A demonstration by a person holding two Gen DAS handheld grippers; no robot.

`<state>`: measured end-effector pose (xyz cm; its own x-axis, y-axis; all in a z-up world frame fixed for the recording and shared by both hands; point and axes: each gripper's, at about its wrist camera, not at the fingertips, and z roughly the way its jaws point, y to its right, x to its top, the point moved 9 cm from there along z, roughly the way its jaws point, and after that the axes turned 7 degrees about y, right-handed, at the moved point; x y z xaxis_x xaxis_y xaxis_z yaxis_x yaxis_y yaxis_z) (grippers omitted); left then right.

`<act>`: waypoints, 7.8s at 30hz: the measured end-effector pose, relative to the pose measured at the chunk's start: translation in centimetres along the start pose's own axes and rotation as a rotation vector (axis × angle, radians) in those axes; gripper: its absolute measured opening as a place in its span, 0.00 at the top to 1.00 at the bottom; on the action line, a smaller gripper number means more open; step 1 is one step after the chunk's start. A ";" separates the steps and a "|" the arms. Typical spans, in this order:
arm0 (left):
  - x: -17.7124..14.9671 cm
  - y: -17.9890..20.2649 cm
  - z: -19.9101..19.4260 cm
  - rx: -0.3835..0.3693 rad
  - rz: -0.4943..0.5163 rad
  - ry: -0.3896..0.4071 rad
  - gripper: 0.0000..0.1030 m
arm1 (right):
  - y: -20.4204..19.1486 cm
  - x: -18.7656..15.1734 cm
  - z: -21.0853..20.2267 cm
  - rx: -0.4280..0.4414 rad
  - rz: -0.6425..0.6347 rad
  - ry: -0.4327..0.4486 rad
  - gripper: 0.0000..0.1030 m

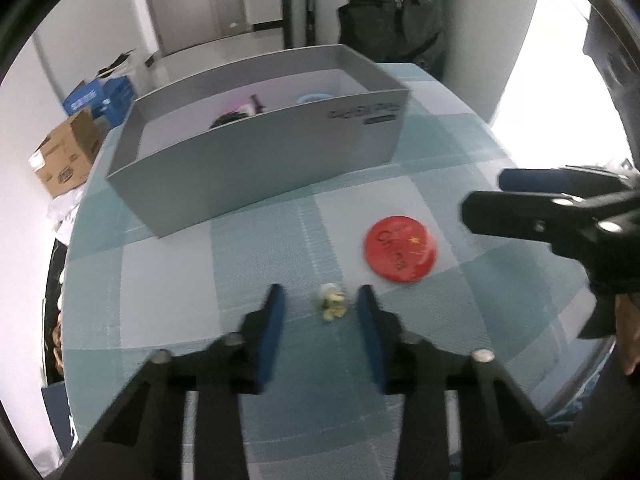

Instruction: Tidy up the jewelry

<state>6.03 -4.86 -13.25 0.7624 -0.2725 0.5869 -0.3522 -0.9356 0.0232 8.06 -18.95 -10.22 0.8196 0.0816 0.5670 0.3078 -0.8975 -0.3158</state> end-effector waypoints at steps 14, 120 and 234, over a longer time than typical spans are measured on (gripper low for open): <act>0.9 -2.0 -2.0 -0.113 -0.168 0.040 0.93 | -0.8 -0.5 0.8 0.004 -0.033 -0.021 0.20; 10.7 -9.2 2.5 -0.142 -0.331 0.074 0.93 | -4.7 12.4 4.9 0.130 0.016 0.102 0.59; 5.8 -6.5 -6.1 0.070 -0.315 0.317 0.25 | -3.9 5.2 -3.3 0.076 -0.077 0.267 0.06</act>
<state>9.40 1.03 -5.09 0.6187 0.1002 0.7792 -0.0840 -0.9777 0.1924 9.52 -16.44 -3.54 0.6392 0.0222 0.7687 0.4078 -0.8573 -0.3143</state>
